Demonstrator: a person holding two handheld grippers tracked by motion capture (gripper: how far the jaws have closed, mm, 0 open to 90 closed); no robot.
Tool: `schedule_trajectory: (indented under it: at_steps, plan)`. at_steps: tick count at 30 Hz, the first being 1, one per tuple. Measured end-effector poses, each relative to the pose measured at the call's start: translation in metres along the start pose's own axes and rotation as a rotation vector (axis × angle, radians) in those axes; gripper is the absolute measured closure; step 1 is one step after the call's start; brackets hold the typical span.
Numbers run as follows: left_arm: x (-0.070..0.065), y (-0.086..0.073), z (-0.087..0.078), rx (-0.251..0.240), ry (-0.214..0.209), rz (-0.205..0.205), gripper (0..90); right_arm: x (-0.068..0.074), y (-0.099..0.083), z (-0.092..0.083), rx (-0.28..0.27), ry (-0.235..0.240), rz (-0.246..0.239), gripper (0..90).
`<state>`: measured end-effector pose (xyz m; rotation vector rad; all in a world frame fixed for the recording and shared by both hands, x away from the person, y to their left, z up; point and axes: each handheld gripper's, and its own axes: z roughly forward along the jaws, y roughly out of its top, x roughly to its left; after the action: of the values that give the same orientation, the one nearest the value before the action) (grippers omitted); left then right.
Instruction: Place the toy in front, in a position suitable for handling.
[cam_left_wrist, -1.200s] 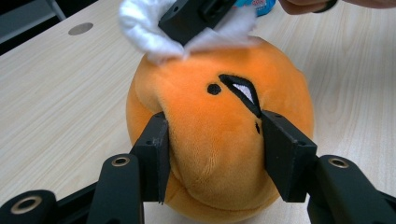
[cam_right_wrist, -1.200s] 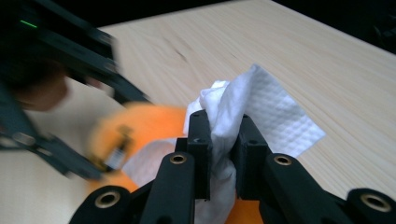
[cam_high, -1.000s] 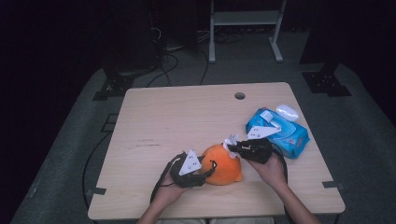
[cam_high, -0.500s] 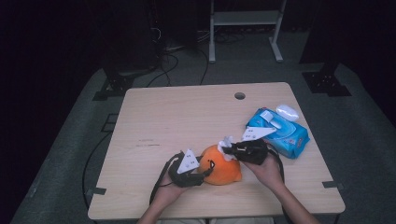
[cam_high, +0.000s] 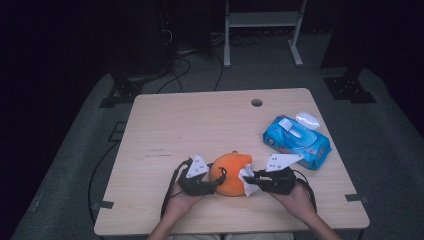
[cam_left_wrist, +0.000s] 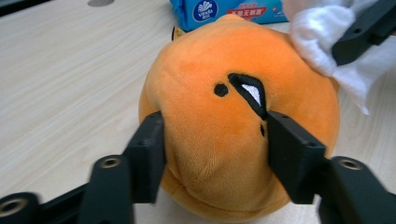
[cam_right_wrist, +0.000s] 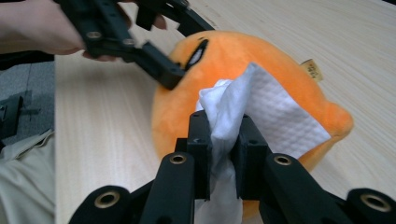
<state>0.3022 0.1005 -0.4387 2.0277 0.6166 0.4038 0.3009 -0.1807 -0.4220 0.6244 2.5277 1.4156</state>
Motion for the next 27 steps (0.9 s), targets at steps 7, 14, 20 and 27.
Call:
schedule_trajectory:
  at_steps: [7,14,20,27]
  plan:
    - [-0.006,0.006,-0.003,-0.044,0.017,0.091,22.6,-0.023,0.01,0.007,-0.038,-0.046,0.063,78.4]
    - [-0.007,0.002,0.009,0.031,0.072,0.116,17.1,-0.022,0.021,0.019,-0.056,-0.054,0.061,78.5]
    - [-0.003,0.001,0.008,0.039,0.06,0.098,29.8,-0.022,0.017,0.01,-0.053,-0.054,0.045,78.4]
    - [-0.001,0.001,0.008,0.047,0.069,0.089,32.3,-0.029,0.004,0.0,-0.044,-0.074,0.079,78.4]
